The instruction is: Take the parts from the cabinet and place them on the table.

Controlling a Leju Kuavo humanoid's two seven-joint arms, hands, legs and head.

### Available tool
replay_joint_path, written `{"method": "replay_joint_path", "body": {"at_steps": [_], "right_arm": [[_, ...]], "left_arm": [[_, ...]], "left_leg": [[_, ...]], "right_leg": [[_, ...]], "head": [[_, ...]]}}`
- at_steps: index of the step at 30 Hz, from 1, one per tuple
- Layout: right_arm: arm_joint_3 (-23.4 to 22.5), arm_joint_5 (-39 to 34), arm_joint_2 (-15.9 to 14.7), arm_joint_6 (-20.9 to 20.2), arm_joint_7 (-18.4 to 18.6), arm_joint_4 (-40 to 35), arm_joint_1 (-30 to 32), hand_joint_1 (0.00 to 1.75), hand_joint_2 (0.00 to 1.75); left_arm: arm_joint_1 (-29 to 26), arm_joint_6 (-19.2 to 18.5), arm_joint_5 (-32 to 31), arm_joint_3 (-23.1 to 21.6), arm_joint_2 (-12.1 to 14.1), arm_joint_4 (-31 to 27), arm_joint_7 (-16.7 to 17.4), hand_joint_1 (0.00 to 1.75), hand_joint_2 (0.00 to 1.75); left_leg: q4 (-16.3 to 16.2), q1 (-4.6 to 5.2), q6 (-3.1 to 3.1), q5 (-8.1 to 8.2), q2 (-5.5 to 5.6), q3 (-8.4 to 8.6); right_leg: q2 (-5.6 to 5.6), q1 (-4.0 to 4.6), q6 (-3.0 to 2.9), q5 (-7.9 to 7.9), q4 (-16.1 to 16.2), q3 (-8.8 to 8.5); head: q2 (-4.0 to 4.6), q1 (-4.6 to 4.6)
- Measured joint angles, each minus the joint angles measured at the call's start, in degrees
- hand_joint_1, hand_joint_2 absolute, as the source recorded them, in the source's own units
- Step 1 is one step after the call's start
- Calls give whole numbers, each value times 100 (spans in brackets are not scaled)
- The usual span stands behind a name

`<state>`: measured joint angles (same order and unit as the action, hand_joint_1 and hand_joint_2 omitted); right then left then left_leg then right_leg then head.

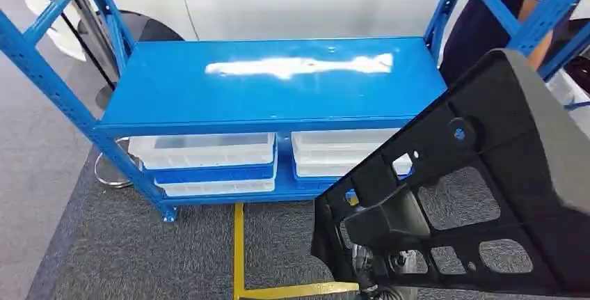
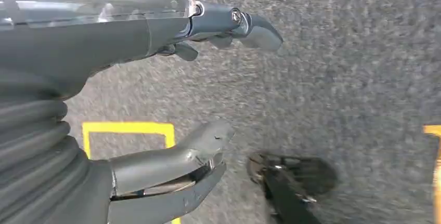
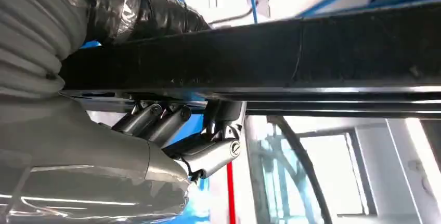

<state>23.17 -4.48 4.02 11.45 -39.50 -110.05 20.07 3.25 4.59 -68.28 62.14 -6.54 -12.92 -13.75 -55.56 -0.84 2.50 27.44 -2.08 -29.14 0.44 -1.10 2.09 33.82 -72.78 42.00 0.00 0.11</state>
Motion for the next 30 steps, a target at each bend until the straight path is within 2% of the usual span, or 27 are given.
{"method": "replay_joint_path", "body": {"at_steps": [1, 2, 3, 4, 5, 6, 7, 9, 10, 11, 12, 13, 14, 15, 16, 17, 18, 19, 20, 21, 22, 25, 26, 27, 28, 29, 30], "right_arm": [[-9, -2, 0, 0, 0, 0, 6, 175, 175], [-22, -2, 0, 0, 0, 0, 11, 175, 175], [-28, -7, 0, 0, 0, 0, 15, 175, 175], [-35, -11, 0, -4, 0, 0, 17, 175, 175], [-44, -20, 0, -11, 0, -4, 17, 175, 175], [-50, -31, 0, -13, 0, -9, 1, 175, 175], [-55, -37, 2, -15, 0, -13, 1, 175, 175], [-68, -39, 4, -22, 0, -26, 27, 175, 175], [-74, -37, 7, -28, 0, -26, 37, 175, 175], [-76, -39, 9, -35, 0, -26, 50, 175, 175], [-85, -42, 9, -37, 0, -31, 53, 175, 175], [-90, -46, 11, -39, 0, -31, 51, 175, 175], [-90, -46, 15, -46, 0, -31, 51, 175, 175], [-92, -50, 15, -48, 0, -31, 53, 175, 175], [-96, -57, 15, -50, 0, -31, 57, 175, 175], [-98, -57, 15, -52, 0, -31, 59, 175, 175], [-101, -57, 15, -52, 2, -31, 60, 175, 175], [-105, -55, 15, -50, 7, -31, 60, 175, 175], [-107, -55, 20, -50, 9, -33, 61, 175, 175], [-109, -52, 26, -48, 11, -33, 63, 175, 175], [-116, -50, 33, -48, 20, -37, 55, 175, 175], [-129, -26, 46, -48, 33, -39, 79, 175, 175], [-142, -15, 44, -48, 42, -37, 88, 175, 175], [-160, -9, 46, -48, 42, -44, 118, 175, 175], [-168, 2, 46, -50, 46, -44, 109, 175, 175], [-177, 11, 46, -39, 59, -39, 108, 175, 175], [-188, 13, 46, -37, 66, -39, 111, 175, 175]], "left_arm": [[2, 0, 0, 0, 0, 0, 0, 0, 175], [10, 0, -2, 0, 0, 0, 0, 0, 175], [17, 0, -2, 0, -2, 0, 0, 0, 175], [17, -4, -2, 0, -9, 0, 0, 0, 175], [29, -4, -4, 0, -9, -2, 0, 0, 175], [12, -4, -7, 0, 4, -18, 0, 0, 175], [15, -7, -9, 0, -9, -17, -2, 0, 175], [47, -7, -9, 0, -11, -17, -2, 0, 175], [39, -9, -9, 0, -11, -17, -2, 0, 175], [31, -11, -9, 2, -17, -17, 0, 0, 175], [18, -11, -9, 2, -9, -17, 0, 0, 175], [2, -11, -9, 2, -13, -17, 0, 0, 175], [-20, -13, -9, 2, -18, -17, 2, 0, 175], [-27, -13, -9, 2, -17, -17, 2, 0, 175], [-25, -13, -11, 2, -17, -17, 2, 0, 175], [-20, -13, -11, 2, -15, -17, 2, 0, 175], [-14, -13, -13, 2, -15, -17, 0, 0, 175], [-9, -20, -15, 2, -15, -17, 0, 0, 175], [-4, -24, -17, 2, -15, -17, -2, 0, 175], [5, -24, -17, 2, 7, -22, -7, 0, 175], [-2, -35, -17, 2, -15, -24, -15, 0, 175], [26, -44, -26, 2, -20, -26, -18, 0, 175], [28, -57, -26, 2, -70, -20, -17, 0, 175], [26, -59, -28, 2, -59, -24, -15, 0, 175], [14, -59, -28, 4, -59, -24, -17, 0, 175], [-3, -59, -30, 4, -59, -24, -17, 0, 175], [-15, -59, -33, 4, -59, -24, -17, 0, 175]], "left_leg": [[-20, -3, -14, -55, -80, -85], [-55, -10, -38, -106, -161, -170], [-107, -23, -69, -144, -220, -267], [-174, -43, -108, -169, -290, -368], [-257, -37, -139, -187, -334, -428], [-310, -22, -181, -193, -358, -483], [-342, -13, -225, -209, -403, -485], [-325, -24, -319, -289, -508, -477], [-309, -38, -374, -342, -576, -487], [-374, -81, -429, -250, -447, -535], [-536, -81, -446, 68, -191, -609], [-865, -74, -443, 463, 14, -706], [-1262, -70, -430, 780, 113, -784], [-1651, -63, -411, 988, 151, -854], [-1941, -43, -379, 1028, 158, -860], [-1938, -24, -342, 910, 163, -755], [-1718, -3, -297, 706, 170, -551], [-1292, 23, -238, 485, 208, -236], [-782, 47, -166, 368, 326, 116], [-269, 73, -58, 507, 629, 415], [-55, 66, -96, 511, 674, 513], [-50, 129, -73, 400, 530, 458], [17, 32, -41, 297, 433, 418], [20, 50, -12, 236, 352, 354], [20, 54, 40, 188, 260, 284], [18, 56, 34, 145, 179, 222], [14, 59, 27, 93, 85, 151]], "right_leg": [[-13, -33, 41, -68, -261, -4], [-24, -71, 86, -287, -315, -104], [-48, -104, 123, -523, -152, -312], [-111, -136, 158, -703, 247, -670], [-284, -156, 184, -663, 747, -1075], [-512, -115, 204, -339, 1262, -1415], [-466, -70, 49, -242, 1398, -1458], [-403, -29, -76, -283, 1374, -1342], [-347, -27, -162, -345, 1387, -1284], [-302, -51, -258, -443, 1412, -1207], [-253, -37, -308, -513, 1418, -1116], [-195, -23, -351, -588, 1417, -1025], [-136, 2, -380, -656, 1414, -941], [-63, 37, -401, -725, 1411, -850], [22, 71, -411, -808, 1398, -757], [98, 92, -411, -874, 1383, -664], [163, 110, -410, -932, 1367, -582], [239, 127, -406, -992, 1352, -502], [311, 138, -399, -1050, 1342, -445], [347, 114, -385, -1110, 1325, -402], [409, 139, -356, -1171, 1323, -383], [583, 99, -227, -1354, 1410, -363], [564, 108, -216, -1350, 1372, -338], [294, 124, -192, -1075, 1233, -263], [124, 108, -156, -683, 932, -166], [44, 75, -113, -343, 548, -73], [15, 39, -68, -91, 110, 15]], "head": [[0, 0], [2, 0], [2, 0], [2, -2], [2, 2], [2, 7], [0, -20], [0, -20], [0, -9], [0, -13], [0, -13], [2, -18], [2, -13], [0, -17], [2, -13], [2, -18], [0, -15], [0, -15], [0, -15], [2, -11], [0, -13], [2, -13], [2, -18], [2, 0], [2, -2], [0, 0], [0, -2]]}}
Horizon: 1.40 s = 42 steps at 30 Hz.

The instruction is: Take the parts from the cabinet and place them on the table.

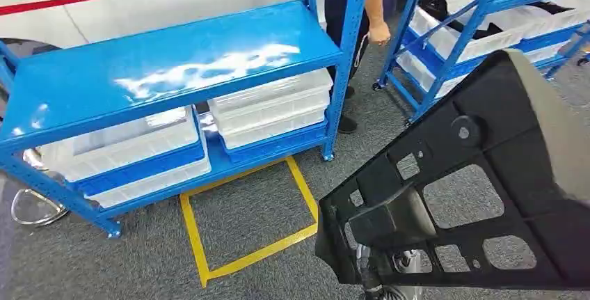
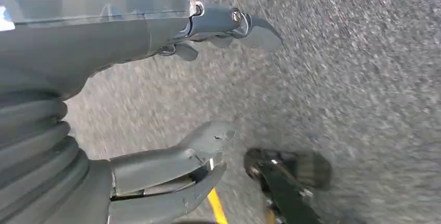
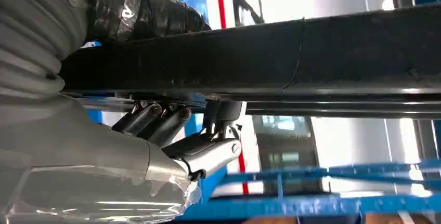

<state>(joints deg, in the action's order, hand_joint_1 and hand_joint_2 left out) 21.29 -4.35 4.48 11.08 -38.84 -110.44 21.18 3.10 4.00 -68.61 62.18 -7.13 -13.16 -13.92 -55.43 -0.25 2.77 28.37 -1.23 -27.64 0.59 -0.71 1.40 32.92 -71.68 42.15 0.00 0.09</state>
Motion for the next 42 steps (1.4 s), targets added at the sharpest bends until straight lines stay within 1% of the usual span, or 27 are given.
{"method": "replay_joint_path", "body": {"at_steps": [1, 3, 4, 5, 6, 7, 8, 11, 13, 14, 16, 18, 20, 21, 22, 23, 25, 26, 28, 29, 31, 32, 34, 36, 37, 41, 42], "right_arm": [[-9, 0, 0, 0, 4, 0, 1, 175, 175], [-37, 2, 0, 2, 24, 4, 6, 175, 175], [-39, 9, 0, 2, 39, 4, 6, 175, 175], [-39, 13, 0, 2, 46, 4, 6, 175, 175], [-42, 20, 0, 2, 48, 2, 2, 175, 175], [-42, 20, 0, 0, 55, 2, -13, 175, 175], [-46, 20, 7, 2, 55, 2, -11, 175, 175], [-64, 35, 13, 4, 63, 2, 18, 175, 175], [-74, 57, 24, 9, 72, 2, 13, 175, 175], [-77, 66, 44, 13, 83, 7, 14, 175, 175], [-79, 92, 46, 22, 90, 15, 16, 175, 175], [-90, 105, 46, 20, 118, 24, 21, 175, 175], [-90, 111, 48, 20, 125, 28, 20, 175, 175], [-90, 114, 52, 20, 125, 31, 21, 175, 175], [-90, 114, 57, 20, 125, 37, 9, 175, 175], [-90, 118, 59, 20, 142, 37, 4, 175, 175], [-92, 120, 68, 20, 155, 37, 12, 175, 175], [-101, 125, 68, 22, 164, 37, 12, 175, 175], [-103, 133, 68, 31, 168, 37, 13, 175, 175], [-105, 148, 68, 43, 179, 39, -2, 175, 175], [-109, 206, 68, 63, 201, 57, 11, 175, 175], [-114, 232, 66, 70, 227, 66, 15, 175, 175], [-123, 284, 63, 98, 260, 79, 25, 175, 175], [-136, 330, 66, 157, 275, 72, 34, 175, 175], [-140, 348, 68, 164, 293, 66, 28, 175, 175], [-166, 424, 112, 164, 332, 24, 88, 175, 175], [-171, 428, 133, 166, 345, 0, 108, 175, 175]], "left_arm": [[1, -2, -2, 0, 0, 0, 0, 0, 175], [11, -20, -2, 0, -2, 2, 0, 0, 175], [11, -22, -2, 0, -4, 2, -2, 0, 175], [15, -24, 0, 2, -7, 2, -7, 0, 175], [37, -24, 0, 2, -2, -2, -15, 0, 175], [19, -24, 2, 2, 0, -7, -18, 0, 175], [26, -24, 4, 2, -7, -7, -20, 0, 175], [57, -41, 18, 4, -15, -7, -52, 0, 175], [45, -48, 22, 13, -11, -7, -79, 0, 175], [22, -70, 24, 24, -13, -7, -81, 0, 175], [-1, -92, 24, 42, -17, -4, -81, 0, 175], [-8, -101, 24, 57, -15, -7, -81, 0, 175], [-4, -103, 24, 68, -15, -7, -81, 0, 175], [-7, -103, 24, 83, 0, -7, -81, 0, 175], [-6, -105, 24, 92, 26, -4, -81, 0, 175], [-11, -114, 24, 94, 0, -2, -81, 0, 175], [8, -118, 22, 96, 0, -2, -79, 0, 175], [17, -118, 22, 98, -9, -2, -79, 0, 175], [15, -122, 18, 101, -26, -2, -83, 0, 175], [7, -122, 17, 105, -26, -2, -81, 0, 175], [-4, -138, 15, 105, -26, -2, -81, 0, 175], [-4, -142, 15, 107, -26, -2, -81, 0, 175], [7, -151, 15, 107, -33, -2, -83, 0, 175], [19, -168, 15, 107, -44, -2, -85, 0, 175], [18, -168, 15, 107, -46, -2, -85, 0, 175], [48, -177, 15, 111, -52, -2, -87, 0, 175], [47, -177, 13, 114, -52, -2, -87, 0, 175]], "left_leg": [[-4, -4, -15, -30, -83, -75], [-26, -21, -74, -109, -264, -213], [-56, -36, -107, -133, -337, -271], [-96, -51, -135, -147, -399, -313], [-162, -34, -179, -145, -455, -301], [-207, -30, -226, -141, -479, -360], [-227, -8, -269, -143, -539, -353], [-245, -62, -408, -176, -658, -347], [-629, -96, -446, 220, -119, -505], [-1134, -92, -445, 542, 21, -707], [-1957, -91, -426, 860, 73, -1034], [-1892, -77, -363, 643, 84, -965], [-964, -30, -255, 132, 183, -475], [-439, -9, -162, -4, 427, -238], [-336, -31, -119, 49, 644, -138], [-280, -12, -173, 10, 614, -152], [-219, 20, -163, 29, 495, -153], [-125, -13, -145, -20, 422, -131], [-14, -52, -92, -96, 261, -102], [-14, -47, -77, -98, 181, -120], [-21, -35, -75, -95, 14, -144], [-24, -35, -79, -93, -63, -148], [-42, -43, -106, -77, -208, -146], [-114, -53, -178, -26, -307, -126], [-135, -15, -227, 5, -353, -150], [-148, -30, -361, 26, -526, -88], [-221, -69, -399, 107, -412, -112]], "right_leg": [[-14, -33, 41, 54, -341, 54], [-53, -113, 127, -399, -461, -109], [-95, -143, 157, -616, -164, -377], [-197, -169, 182, -667, 325, -759], [-452, -185, 203, -478, 913, -1177], [-572, -87, 150, -286, 1252, -1390], [-528, -89, 28, -217, 1296, -1367], [-350, -67, -202, -300, 1326, -1256], [-263, -60, -307, -371, 1322, -1181], [-192, -40, -343, -405, 1317, -1132], [-48, 17, -376, -455, 1299, -1053], [104, 61, -385, -482, 1275, -1014], [255, 96, -380, -488, 1257, -1019], [312, 77, -373, -493, 1251, -1013], [357, 103, -335, -516, 1230, -973], [428, 50, -294, -543, 1234, -944], [552, 18, -217, -593, 1254, -897], [621, 62, -169, -621, 1274, -884], [190, 67, -150, -352, 953, -744], [83, 47, -117, -119, 565, -555], [4, -5, -53, 241, -271, -160], [-7, -26, -27, 251, -450, -81], [-73, -80, 23, -120, 59, -375], [-343, -102, 31, -533, 1134, -989], [-445, -23, -28, -413, 1219, -1023], [-211, -10, -197, -471, 1255, -954], [-167, -53, -245, -505, 1294, -999]], "head": [[2, 3], [0, 0], [0, 2], [0, 0], [2, 2], [2, 9], [0, -15], [0, -15], [0, -17], [2, -15], [2, -15], [0, -15], [2, -15], [2, -15], [0, -9], [2, -20], [2, -17], [0, -17], [2, -6], [0, -9], [0, -9], [0, -11], [2, -9], [2, -9], [2, -11], [2, -9], [0, -11]]}}
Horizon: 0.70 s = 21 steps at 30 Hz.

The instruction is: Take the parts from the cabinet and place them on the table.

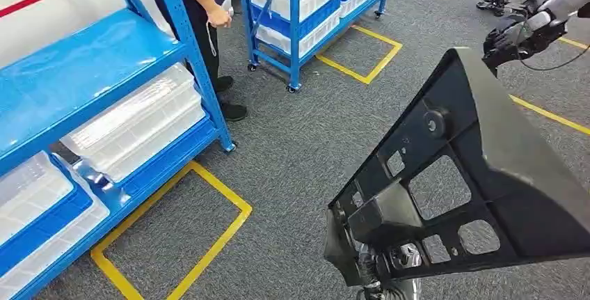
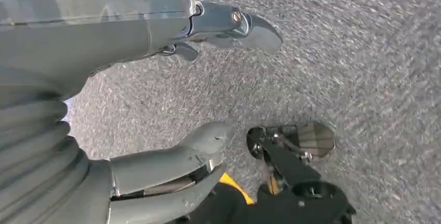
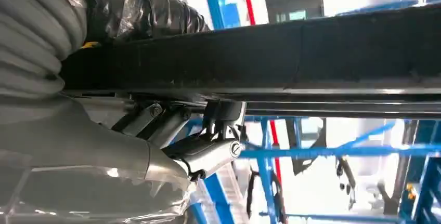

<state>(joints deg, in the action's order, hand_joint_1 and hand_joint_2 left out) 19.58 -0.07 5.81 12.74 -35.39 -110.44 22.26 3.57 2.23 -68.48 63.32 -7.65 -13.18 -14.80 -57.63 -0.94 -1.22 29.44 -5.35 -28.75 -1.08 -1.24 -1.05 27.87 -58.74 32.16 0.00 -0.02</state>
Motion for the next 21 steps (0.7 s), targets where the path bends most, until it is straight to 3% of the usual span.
{"method": "replay_joint_path", "body": {"at_steps": [1, 2, 4, 5, 6, 8, 9, 10, 12, 14, 15, 16, 17, 19, 20, 21], "right_arm": [[-11, 0, 13, 0, 0, -11, 0, 175, 175], [-9, -2, 26, 0, 2, -18, -9, 175, 175], [-13, 0, 46, 0, 2, -18, 2, 175, 175], [-20, 0, 50, 0, 9, -15, 4, 175, 175], [-22, 0, 50, 0, 11, -15, 8, 175, 175], [-26, 11, 53, 2, 17, -15, 8, 175, 175], [-28, 26, 53, 5, 18, -15, 8, 175, 175], [-31, 42, 55, 5, 18, -15, 7, 175, 175], [-35, 57, 55, 7, 20, -18, 11, 175, 175], [-50, 59, 55, 11, 20, -18, 53, 175, 175], [-61, 63, 55, 20, 20, -26, 65, 175, 175], [-77, 68, 55, 35, 20, -33, 83, 175, 175], [-83, 83, 55, 37, 20, -35, 72, 175, 175], [-118, 111, 57, 22, 35, -35, 79, 175, 175], [-133, 111, 55, 4, 37, -33, 92, 175, 175], [-157, 118, 57, -13, 42, -33, 103, 175, 175]], "left_arm": [[-2, 0, 0, 0, 0, 0, -2, 0, 175], [-8, -4, 0, 0, -2, 0, -2, 0, 175], [-21, -4, -4, 0, -2, 0, 0, 0, 175], [-30, -4, -4, 2, -2, 0, 0, 0, 175], [-42, -4, -4, 2, -2, 0, 0, 0, 175], [-44, -4, -7, 5, -2, 0, 2, 0, 175], [-40, -4, -7, 7, -2, 0, 2, 0, 175], [-48, -4, -7, 11, 2, 0, 2, 0, 175], [-42, -7, -9, 18, 0, 0, 2, 0, 175], [-25, -7, -11, 20, -2, 0, 4, 0, 175], [-24, -7, -15, 22, -15, 0, 4, 0, 175], [-26, -7, -15, 22, -15, 0, 2, 0, 175], [-34, -7, -22, 22, -15, 0, 0, 0, 175], [-53, 0, -50, 29, -13, 0, 2, 0, 175], [-55, 4, -52, 31, -13, 0, 2, 0, 175], [-53, 5, -55, 31, -13, 0, 4, 0, 175]], "left_leg": [[-197, -4, -11, 176, 242, -78], [-576, -7, -16, 417, 388, -244], [-1592, -8, -28, 860, 486, -717], [-1835, -8, -26, 879, 487, -840], [-1769, -8, -11, 741, 491, -825], [-980, -9, 28, 221, 542, -472], [-419, -16, 52, -61, 675, -237], [-160, -20, 76, -33, 957, -120], [-70, -3, 80, -17, 914, -118], [-62, 18, 140, -42, 812, -103], [18, -50, 211, -96, 727, -91], [36, -28, 245, -109, 653, -85], [36, -14, 280, -114, 586, -91], [31, 23, 294, -110, 418, -103], [26, 33, 298, -106, 336, -109], [22, 38, 296, -104, 262, -109]], "right_leg": [[34, -7, -38, -14, 3, 11], [80, -1, -65, -24, 3, 29], [212, 28, -81, -34, -3, 64], [280, 38, -85, -37, -12, 72], [358, 43, -84, -38, -21, 71], [510, 44, -81, -35, -52, 59], [582, 43, -67, -27, -71, 58], [638, 48, -44, -28, -81, 74], [752, 39, 44, -54, -110, 148], [870, 21, 124, -101, -74, 179], [796, 32, 141, -69, -124, 192], [447, 58, 147, 47, -264, 254], [266, 62, 163, 261, -577, 411], [166, 36, 202, 689, -1502, 850], [158, 30, 215, 755, -1790, 990], [146, 28, 222, 694, -1828, 1006]], "head": [[2, 0], [0, -4], [0, -4], [0, -2], [2, -2], [2, -2], [2, -2], [2, 0], [2, -2], [2, 0], [2, 0], [2, 4], [0, 6], [2, 4], [2, 9], [2, 7]]}}
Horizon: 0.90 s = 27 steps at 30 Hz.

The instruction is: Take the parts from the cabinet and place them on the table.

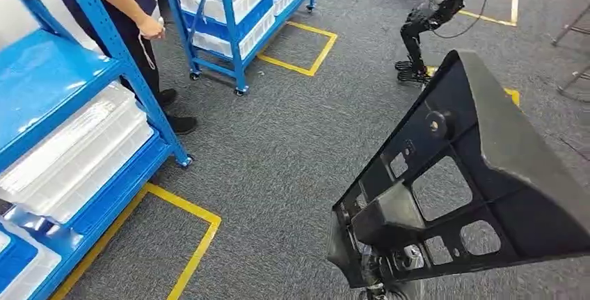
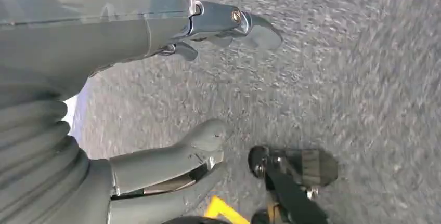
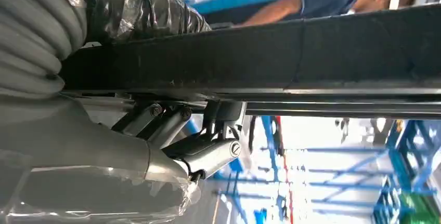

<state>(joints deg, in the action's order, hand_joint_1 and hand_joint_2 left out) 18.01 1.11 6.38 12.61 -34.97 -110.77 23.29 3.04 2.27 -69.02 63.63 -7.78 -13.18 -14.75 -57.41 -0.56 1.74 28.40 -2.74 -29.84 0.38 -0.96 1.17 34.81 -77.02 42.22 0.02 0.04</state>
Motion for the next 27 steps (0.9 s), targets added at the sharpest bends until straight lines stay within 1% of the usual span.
{"method": "replay_joint_path", "body": {"at_steps": [1, 2, 3, 4, 5, 6, 8, 9, 10, 11, 12, 13, 14, 15, 16, 17, 18, 19, 20, 21, 22, 23, 24, 25, 26, 27], "right_arm": [[-20, 11, 2, -18, 2, 0, 6, 175, 175], [-29, 26, 7, -29, 2, 0, 10, 175, 175], [-35, 46, 20, -37, 4, 0, 10, 175, 175], [-44, 55, 31, -55, 4, 0, 4, 175, 175], [-53, 57, 48, -68, 13, 0, 10, 175, 175], [-57, 59, 66, -75, 11, -2, 10, 175, 175], [-74, 59, 85, -90, 11, -2, 34, 175, 175], [-83, 59, 101, -96, 9, -4, 49, 175, 175], [-94, 59, 125, -107, 7, -9, 67, 175, 175], [-107, 57, 144, -118, -2, -11, 62, 175, 175], [-109, 59, 170, -131, -4, -11, 53, 175, 175], [-114, 59, 186, -131, -7, -9, 57, 175, 175], [-118, 59, 193, -131, -11, -9, 61, 175, 175], [-120, 57, 195, -131, -11, -7, 63, 175, 175], [-125, 59, 199, -131, -11, -2, 66, 175, 175], [-127, 57, 201, -131, -11, -2, 66, 175, 175], [-129, 57, 208, -131, -11, -2, 66, 175, 175], [-131, 57, 217, -131, -13, -2, 64, 175, 175], [-131, 59, 228, -136, -13, -2, 63, 175, 175], [-133, 57, 234, -144, -13, -2, 55, 175, 175], [-133, 59, 241, -153, -13, -2, 60, 175, 175], [-136, 59, 241, -158, -13, -2, 62, 175, 175], [-138, 59, 241, -158, -13, -2, 65, 175, 175], [-140, 57, 241, -158, -15, -2, 67, 175, 175], [-142, 57, 241, -160, -20, -2, 82, 175, 175], [-142, 57, 241, -169, -20, -2, 74, 175, 175]], "left_arm": [[6, 2, -2, 0, 0, 0, 4, 0, 175], [15, 2, -4, 0, 0, 0, 9, 0, 175], [23, 2, -7, 0, -2, 0, 11, 0, 175], [23, 2, -7, 0, -13, 0, 11, 0, 175], [20, 2, -11, 2, -13, 0, 13, 0, 175], [22, 2, -15, 2, -15, 0, 15, 0, 175], [45, 4, -20, 2, -15, 0, 15, 0, 175], [55, 4, -22, 2, -20, 0, 15, 0, 175], [55, 6, -37, 2, -20, 0, 15, 0, 175], [51, 9, -46, 2, -20, 0, 13, 0, 175], [46, 19, -57, 4, -20, 0, 15, 0, 175], [40, 24, -57, 4, -20, 0, 15, 0, 175], [24, 28, -61, 4, -20, 0, 15, 0, 175], [14, 30, -66, 4, -20, 0, 15, 0, 175], [2, 33, -72, 4, -20, 0, 17, 0, 175], [-1, 37, -74, 4, -20, 0, 17, 0, 175], [4, 39, -74, 4, -17, 0, 17, 0, 175], [6, 39, -74, 4, -13, 0, 17, 0, 175], [4, 39, -74, 7, -4, 0, 17, 0, 175], [4, 39, -74, 7, -4, 0, 15, 0, 175], [3, 39, -77, 9, -4, 0, 17, 0, 175], [1, 39, -76, 9, -4, 0, 17, 0, 175], [1, 39, -81, 9, -4, 0, 17, 0, 175], [1, 39, -81, 11, -9, 0, 17, 0, 175], [16, 41, -81, 11, -7, 0, 15, 0, 175], [16, 50, -81, 13, -4, 0, 15, 0, 175]], "left_leg": [[-4, 0, -7, 11, -76, 1], [-10, 0, -20, 23, -142, 13], [-18, 0, -36, 42, -204, 28], [-33, 6, -62, 63, -263, 51], [-49, 49, -100, 86, -303, 42], [-39, 37, -125, 82, -339, 56], [-14, 36, -189, 74, -441, 90], [-12, 36, -221, 90, -499, 112], [-82, -10, -261, 169, -288, 95], [-329, -13, -279, 369, 18, -14], [-736, -14, -290, 611, 152, -206], [-1231, -14, -299, 843, 211, -436], [-1635, -14, -305, 983, 224, -630], [-1828, -14, -301, 982, 224, -728], [-1711, -14, -290, 818, 226, -682], [-1361, -13, -277, 577, 237, -521], [-799, -14, -258, 268, 311, -261], [-316, -20, -233, 46, 506, -40], [-148, -23, -205, 143, 815, 18], [-60, -30, -203, 132, 797, 20], [-74, -7, -185, 115, 735, 15], [-75, 9, -171, 114, 675, 17], [-49, 12, -137, 92, 597, 50], [25, -45, -72, 38, 501, 58], [50, -32, -38, 11, 410, 62], [55, -28, -17, 2, 350, 51]], "right_leg": [[-20, 0, 1, -177, 231, -125], [-60, 1, -8, -421, 691, -379], [-169, 4, -25, -656, 1267, -703], [-414, 28, -63, -656, 1721, -921], [-453, 73, -106, -667, 1735, -926], [-372, 93, -140, -680, 1723, -906], [-252, 117, -194, -689, 1729, -871], [-182, 80, -239, -718, 1781, -888], [-137, 48, -275, -751, 1823, -915], [-95, 41, -313, -769, 1834, -905], [-40, 43, -338, -780, 1833, -883], [25, 52, -349, -786, 1831, -869], [99, 64, -357, -792, 1826, -853], [178, 71, -359, -796, 1816, -843], [269, 74, -354, -799, 1802, -839], [345, 74, -353, -800, 1787, -840], [428, 73, -349, -799, 1763, -843], [493, 68, -335, -795, 1742, -839], [543, 89, -300, -798, 1722, -809], [617, 78, -263, -802, 1684, -762], [685, 50, -212, -837, 1704, -741], [748, 32, -178, -857, 1729, -733], [825, 31, -140, -879, 1736, -720], [817, 40, -121, -871, 1713, -694], [422, 54, -121, -719, 1524, -609], [197, 62, -111, -507, 1215, -460]], "head": [[-2, 2], [0, 2], [0, 2], [-2, 2], [-2, 0], [-2, 0], [0, 0], [-2, 0], [0, 2], [-2, -4], [-2, -2], [0, -4], [0, -2], [0, -2], [0, -2], [-2, -2], [0, -4], [0, -2], [0, -2], [0, -2], [0, 0], [0, -2], [-2, -2], [-2, -2], [-2, 4], [0, 7]]}}
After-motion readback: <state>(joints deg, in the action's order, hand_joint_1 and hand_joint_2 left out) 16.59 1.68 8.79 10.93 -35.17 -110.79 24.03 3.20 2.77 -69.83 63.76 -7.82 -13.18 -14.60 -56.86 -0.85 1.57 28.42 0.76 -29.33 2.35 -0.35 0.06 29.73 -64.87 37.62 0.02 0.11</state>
